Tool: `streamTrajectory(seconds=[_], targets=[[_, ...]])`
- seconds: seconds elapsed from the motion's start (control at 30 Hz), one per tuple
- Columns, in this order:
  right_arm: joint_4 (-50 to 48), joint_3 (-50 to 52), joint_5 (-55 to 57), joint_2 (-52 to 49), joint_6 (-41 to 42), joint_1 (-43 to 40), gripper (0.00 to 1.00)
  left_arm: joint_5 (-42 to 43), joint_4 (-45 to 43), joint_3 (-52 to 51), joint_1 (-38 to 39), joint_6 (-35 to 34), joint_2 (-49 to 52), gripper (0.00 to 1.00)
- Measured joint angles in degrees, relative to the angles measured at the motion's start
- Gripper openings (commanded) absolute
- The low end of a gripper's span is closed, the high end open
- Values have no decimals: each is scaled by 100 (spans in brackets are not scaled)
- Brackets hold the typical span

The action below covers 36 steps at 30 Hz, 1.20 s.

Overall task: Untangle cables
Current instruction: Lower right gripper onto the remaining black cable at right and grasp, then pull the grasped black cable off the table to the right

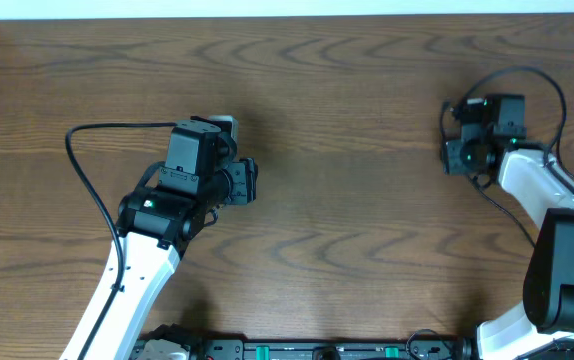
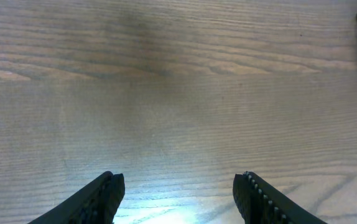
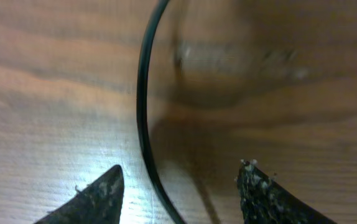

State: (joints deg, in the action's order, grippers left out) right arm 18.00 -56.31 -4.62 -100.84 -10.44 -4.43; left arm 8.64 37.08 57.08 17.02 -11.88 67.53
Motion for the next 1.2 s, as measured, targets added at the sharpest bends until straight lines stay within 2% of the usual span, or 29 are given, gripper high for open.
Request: streamTrajectory(seconds=[0.1,0.33,0.53,0.6,0.67,1.03,1.2], targets=[[-308,321,-7,0,9,0,40,2,2,0,0,0,0,62],[-745,599,59,0,299,0,42,2,59,0,0,0,0,62],[-848,699,133,0,457,0,31,2,140,0,0,0,0,62],[-916,782,146,0,485,0,12,2,142,0,0,0,0,62],[-1154,883,140,9,535,-2,1,2,144,0,0,0,0,62],[-1945,1010,153,17,894,-11,1,2,173,0,0,0,0,62],[-1757,549,140,66,1027,-81,1,2,197,0,0,0,0,62]])
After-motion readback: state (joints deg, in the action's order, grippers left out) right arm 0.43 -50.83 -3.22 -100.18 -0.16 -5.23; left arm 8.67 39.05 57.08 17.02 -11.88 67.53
